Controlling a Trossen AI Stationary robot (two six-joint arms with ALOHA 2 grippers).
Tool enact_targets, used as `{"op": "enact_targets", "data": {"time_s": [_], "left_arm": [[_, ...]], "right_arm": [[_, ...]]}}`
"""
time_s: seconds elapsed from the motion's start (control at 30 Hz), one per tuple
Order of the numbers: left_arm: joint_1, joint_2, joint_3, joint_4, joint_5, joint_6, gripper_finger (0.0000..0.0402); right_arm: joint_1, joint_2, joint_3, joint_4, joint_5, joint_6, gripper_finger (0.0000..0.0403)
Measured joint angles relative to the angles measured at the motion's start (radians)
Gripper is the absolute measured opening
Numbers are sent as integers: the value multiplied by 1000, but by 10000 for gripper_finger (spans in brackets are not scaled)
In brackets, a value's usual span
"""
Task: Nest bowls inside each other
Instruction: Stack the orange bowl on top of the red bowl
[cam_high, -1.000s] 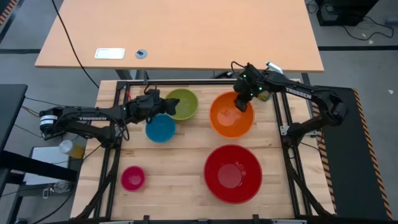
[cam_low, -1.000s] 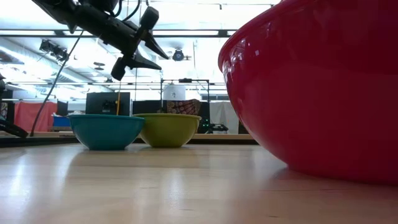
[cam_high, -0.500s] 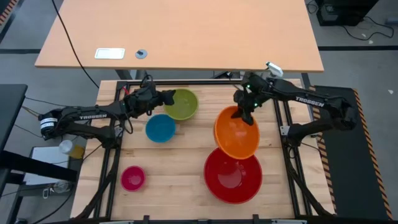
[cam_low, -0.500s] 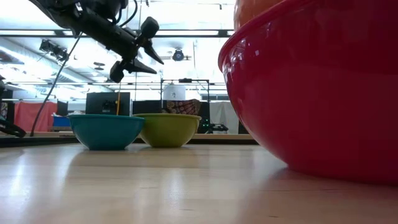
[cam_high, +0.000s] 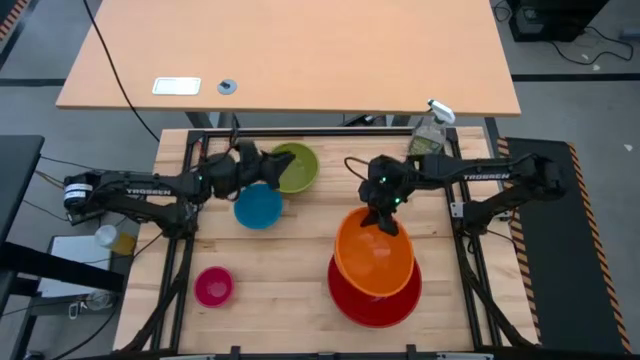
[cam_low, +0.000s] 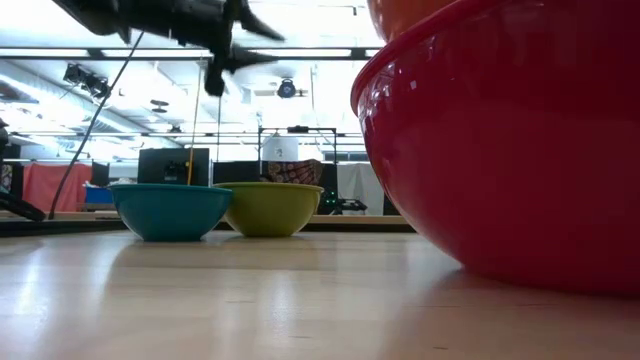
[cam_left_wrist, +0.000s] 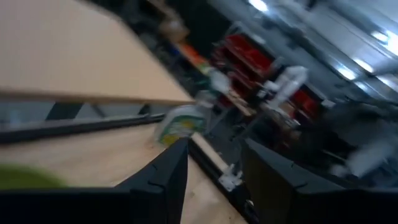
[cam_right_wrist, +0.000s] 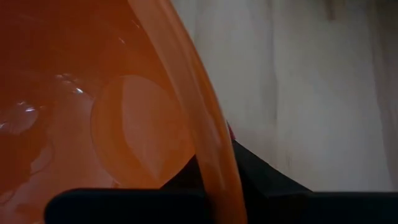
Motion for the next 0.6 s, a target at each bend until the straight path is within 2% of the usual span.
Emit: {"op": "enact_targets", "data": {"time_s": [0.07, 0.27, 0.37, 0.47, 0.6], "left_arm": [[-42, -5, 0, 7, -4, 41, 147], [-184, -16, 0, -33, -38, 40, 144], [-259, -18, 0, -72, -130, 41, 144], [-329, -18, -1, -160, -240, 6, 144], [-416, -30, 0, -239, -355, -44, 144]], "right_arm": [[30, 3, 0, -5, 56, 70, 36], [156, 3, 0, -17, 219, 272, 35], [225, 3, 0, -46, 315, 380, 35], [284, 3, 0, -156, 421, 465, 35], [323, 2, -17, -229, 475, 495, 36]]}}
